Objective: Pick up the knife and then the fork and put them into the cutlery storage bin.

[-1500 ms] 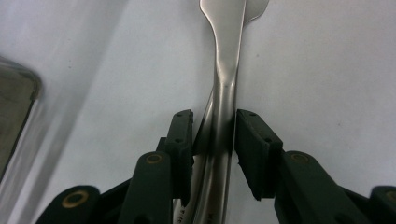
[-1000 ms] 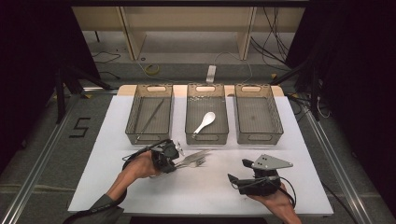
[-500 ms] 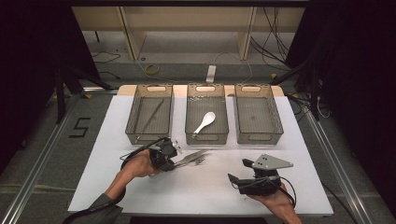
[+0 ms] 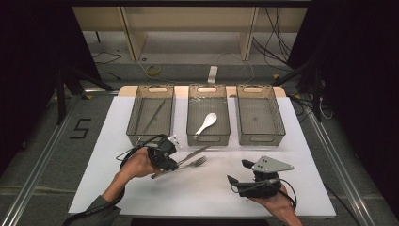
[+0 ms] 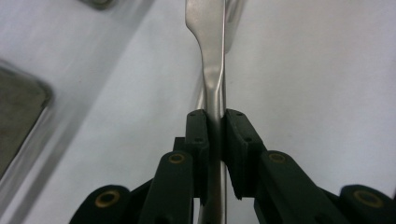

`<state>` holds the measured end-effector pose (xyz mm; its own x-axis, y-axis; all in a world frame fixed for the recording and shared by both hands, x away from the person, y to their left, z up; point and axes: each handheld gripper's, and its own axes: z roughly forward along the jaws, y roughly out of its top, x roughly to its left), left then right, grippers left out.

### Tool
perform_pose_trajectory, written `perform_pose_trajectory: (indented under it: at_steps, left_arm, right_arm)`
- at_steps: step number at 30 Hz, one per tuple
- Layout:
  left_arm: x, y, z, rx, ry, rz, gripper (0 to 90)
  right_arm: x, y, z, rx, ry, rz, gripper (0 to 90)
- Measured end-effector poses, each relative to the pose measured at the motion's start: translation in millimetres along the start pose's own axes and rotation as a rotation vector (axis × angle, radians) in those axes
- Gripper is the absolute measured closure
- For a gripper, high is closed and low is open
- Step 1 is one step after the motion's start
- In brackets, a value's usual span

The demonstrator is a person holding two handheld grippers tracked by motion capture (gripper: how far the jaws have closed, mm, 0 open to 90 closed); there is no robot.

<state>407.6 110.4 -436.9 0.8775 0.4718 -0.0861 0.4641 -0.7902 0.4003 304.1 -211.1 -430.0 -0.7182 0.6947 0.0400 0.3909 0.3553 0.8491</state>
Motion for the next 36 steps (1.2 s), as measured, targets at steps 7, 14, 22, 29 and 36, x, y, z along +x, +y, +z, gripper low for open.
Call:
perform_pose_trajectory:
  at_steps: [7,14,22,29,36]
  left_arm:
    - [-17.3,7.8,-0.5,-0.001,-0.063,0.021,79.4]
    - [-37.3,17.0,2.6,0.024,-0.106,0.070,79.5]
    - [-49.8,22.7,8.0,0.063,-0.176,0.091,79.5]
    - [-56.3,25.7,11.9,0.082,-0.196,0.102,79.5]
    - [-63.1,29.2,13.4,0.093,-0.219,0.113,79.5]
  right_arm:
    - [18.2,7.6,8.0,-0.006,0.022,-0.104,25.2]
    - [48.1,13.1,24.6,0.044,0.065,-0.302,25.7]
    - [62.8,12.9,37.8,0.090,0.052,-0.442,26.7]
    - [71.2,10.6,50.5,0.137,0.051,-0.561,29.7]
    - [73.3,9.3,57.6,0.181,0.038,-0.649,35.3]
